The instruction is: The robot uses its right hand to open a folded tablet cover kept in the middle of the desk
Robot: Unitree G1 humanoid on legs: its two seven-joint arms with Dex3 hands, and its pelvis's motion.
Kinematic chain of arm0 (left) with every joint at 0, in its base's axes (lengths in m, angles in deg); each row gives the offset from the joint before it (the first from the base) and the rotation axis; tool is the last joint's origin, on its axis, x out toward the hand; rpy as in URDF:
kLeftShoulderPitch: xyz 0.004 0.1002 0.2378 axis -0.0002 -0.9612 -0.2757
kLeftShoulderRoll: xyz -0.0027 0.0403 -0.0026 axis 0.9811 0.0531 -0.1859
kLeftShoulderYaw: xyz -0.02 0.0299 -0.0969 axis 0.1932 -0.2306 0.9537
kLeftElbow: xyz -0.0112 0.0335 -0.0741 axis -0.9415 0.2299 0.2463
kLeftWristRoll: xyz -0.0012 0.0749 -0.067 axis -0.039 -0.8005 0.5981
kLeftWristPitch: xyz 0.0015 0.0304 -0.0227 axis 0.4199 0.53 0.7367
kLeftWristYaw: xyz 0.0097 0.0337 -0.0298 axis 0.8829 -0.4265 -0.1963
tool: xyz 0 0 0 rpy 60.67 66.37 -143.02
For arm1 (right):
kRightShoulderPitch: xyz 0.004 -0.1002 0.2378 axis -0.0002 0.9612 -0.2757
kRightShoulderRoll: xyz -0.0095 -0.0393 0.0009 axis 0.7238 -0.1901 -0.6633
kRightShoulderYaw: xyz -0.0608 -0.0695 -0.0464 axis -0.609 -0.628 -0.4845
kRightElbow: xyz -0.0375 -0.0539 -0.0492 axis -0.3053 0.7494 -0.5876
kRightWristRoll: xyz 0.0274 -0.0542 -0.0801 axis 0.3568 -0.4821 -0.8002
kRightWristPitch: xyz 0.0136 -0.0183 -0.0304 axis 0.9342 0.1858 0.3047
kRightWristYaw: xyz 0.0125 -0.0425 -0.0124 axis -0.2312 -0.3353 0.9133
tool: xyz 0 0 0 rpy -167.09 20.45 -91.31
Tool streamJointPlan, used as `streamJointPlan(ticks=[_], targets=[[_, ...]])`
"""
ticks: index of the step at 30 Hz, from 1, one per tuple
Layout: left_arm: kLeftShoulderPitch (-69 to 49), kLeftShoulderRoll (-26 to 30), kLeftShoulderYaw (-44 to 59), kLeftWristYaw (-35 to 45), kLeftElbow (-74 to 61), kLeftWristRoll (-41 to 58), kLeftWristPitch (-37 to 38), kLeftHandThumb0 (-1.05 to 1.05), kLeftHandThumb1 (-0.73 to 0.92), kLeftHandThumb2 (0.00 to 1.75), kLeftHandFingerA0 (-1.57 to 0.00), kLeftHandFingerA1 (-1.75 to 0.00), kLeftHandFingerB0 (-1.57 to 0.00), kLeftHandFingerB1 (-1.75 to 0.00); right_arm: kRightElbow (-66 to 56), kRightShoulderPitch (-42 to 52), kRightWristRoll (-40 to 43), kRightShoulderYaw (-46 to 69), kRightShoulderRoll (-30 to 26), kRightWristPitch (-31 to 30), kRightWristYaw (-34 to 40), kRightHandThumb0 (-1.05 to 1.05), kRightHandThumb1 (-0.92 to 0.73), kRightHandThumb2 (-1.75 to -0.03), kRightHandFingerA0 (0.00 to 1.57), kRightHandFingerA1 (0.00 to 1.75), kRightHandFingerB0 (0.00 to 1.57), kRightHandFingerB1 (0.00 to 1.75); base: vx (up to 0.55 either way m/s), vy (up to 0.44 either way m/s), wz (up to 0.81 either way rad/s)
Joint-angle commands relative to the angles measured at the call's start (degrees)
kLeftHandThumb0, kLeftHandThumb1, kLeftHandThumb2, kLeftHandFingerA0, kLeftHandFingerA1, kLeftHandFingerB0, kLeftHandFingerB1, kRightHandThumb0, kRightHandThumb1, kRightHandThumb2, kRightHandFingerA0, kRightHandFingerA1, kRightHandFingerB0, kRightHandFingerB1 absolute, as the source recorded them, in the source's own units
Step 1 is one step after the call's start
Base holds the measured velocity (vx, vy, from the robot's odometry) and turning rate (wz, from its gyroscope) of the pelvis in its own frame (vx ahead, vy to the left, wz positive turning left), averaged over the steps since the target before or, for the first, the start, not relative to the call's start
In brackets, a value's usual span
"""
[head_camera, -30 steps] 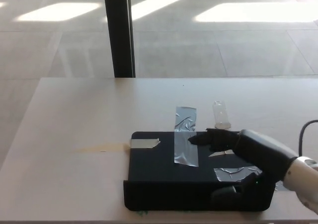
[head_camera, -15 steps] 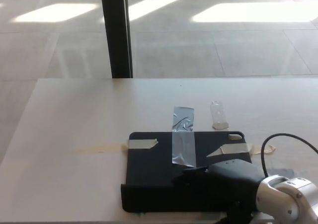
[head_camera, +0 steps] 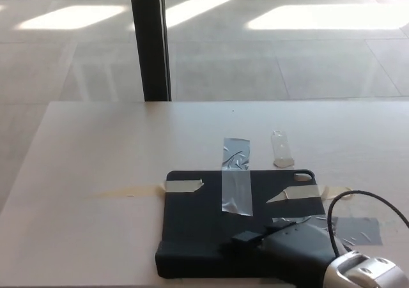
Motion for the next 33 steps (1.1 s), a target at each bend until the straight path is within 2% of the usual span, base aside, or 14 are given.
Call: streamJointPlan(ticks=[1, 4, 6, 8, 13, 17, 18, 20, 24, 25, 26, 33], targets=[[-1.0, 2.9, -0.5, 1.0, 0.8, 2.2, -1.3, -0.52, 0.29, 0.8, -0.77, -0.85, -0.64, -0.76, -14.5, 20.1, -2.7, 1.7, -4.2, -6.6, -2.6, -0.74, -0.59, -0.58, 0.27, 0.43, 0.28, 0.33, 0.0, 0.0, 0.0], [-1.1, 2.9, -1.3, 0.2, 0.1, 1.4, -1.5, -0.53, 0.3, 0.81, -0.77, -0.86, -0.63, -0.75, -19.8, 28.5, -3.4, 3.4, -7.0, -4.3, 0.5, -0.76, -0.61, -0.6, 0.28, 0.43, 0.25, 0.34, 0.0, 0.0, 0.0], [-0.6, 3.0, -1.3, 0.0, 0.0, 1.6, -1.7, -0.53, 0.3, 0.81, -0.77, -0.86, -0.63, -0.75, -21.0, 30.9, -3.3, 4.4, -7.4, -3.6, 1.5, -0.76, -0.61, -0.6, 0.28, 0.43, 0.25, 0.34, 0.0, 0.0, 0.0], [-0.2, 3.1, -2.0, -0.5, 0.7, 0.8, -1.2, -0.52, 0.31, 0.81, -0.82, -0.86, -0.68, -0.76, -22.5, 35.3, -0.1, 7.1, -7.1, -2.3, 3.7, -0.73, -0.58, -0.58, 0.29, 0.41, 0.27, 0.35, 0.0, 0.0, 0.0], [-0.5, 3.1, -1.6, 0.3, 0.2, 1.7, -1.7, -0.55, 0.3, 0.8, -0.77, -0.86, -0.61, -0.74, -25.6, 41.0, -0.3, 8.7, -8.0, -1.1, 4.3, -0.73, -0.6, -0.59, 0.3, 0.42, 0.26, 0.33, 0.0, 0.0, 0.0], [-0.3, 2.9, -1.4, 0.5, 0.2, 2.2, -1.8, -0.55, 0.3, 0.8, -0.78, -0.86, -0.63, -0.75, -26.1, 43.7, 1.1, 10.5, -8.2, 0.8, 4.0, -0.7, -0.63, -0.59, 0.32, 0.42, 0.28, 0.34, 0.0, 0.0, 0.0], [-0.2, 2.9, -1.5, 0.6, 0.4, 2.2, -1.6, -0.54, 0.3, 0.8, -0.78, -0.86, -0.63, -0.75, -26.1, 44.5, 0.9, 11.0, -7.8, 0.7, 4.1, -0.72, -0.49, -0.83, 0.27, 0.5, 0.24, 0.44, 0.0, 0.0, 0.0], [-0.2, 2.8, -1.7, 0.6, 0.3, 2.1, -1.5, -0.56, 0.31, 0.8, -0.78, -0.85, -0.61, -0.74, -26.1, 45.3, 0.8, 11.6, -7.4, 1.1, 4.0, -0.71, -0.5, -0.83, 0.28, 0.5, 0.23, 0.44, 0.0, 0.0, 0.0], [-0.6, 2.7, -2.1, 0.3, 0.0, 2.6, -1.7, -0.54, 0.3, 0.8, -0.78, -0.86, -0.61, -0.74, -25.1, 46.9, 0.4, 12.7, -6.0, 1.9, 3.4, -0.71, -0.5, -0.83, 0.29, 0.49, 0.23, 0.44, 0.0, 0.0, 0.0], [-0.7, 2.7, -2.1, 0.4, 0.0, 2.8, -1.7, -0.53, 0.3, 0.8, -0.8, -0.87, -0.62, -0.75, -24.9, 47.3, 0.9, 13.0, -5.4, 1.9, 3.3, -0.7, -0.59, -0.6, 0.35, 0.42, 0.28, 0.34, 0.0, 0.0, 0.0], [-0.6, 2.7, -2.0, 0.6, 0.5, 3.3, -1.4, -0.54, 0.3, 0.8, -0.78, -0.86, -0.61, -0.75, -24.7, 47.2, 0.9, 13.1, -5.0, 1.4, 2.6, -0.68, -0.63, -0.58, 0.37, 0.41, 0.29, 0.32, 0.0, 0.0, 0.0], [-1.3, 2.4, -2.2, 0.0, 1.0, 4.3, -1.0, -0.55, 0.28, 0.8, -0.77, -0.86, -0.64, -0.77, -23.9, 45.1, 1.2, 14.1, -3.7, 1.2, -0.4, -0.68, -0.67, -0.59, 0.39, 0.48, 0.28, 0.33, 0.0, 0.0, 0.0]])
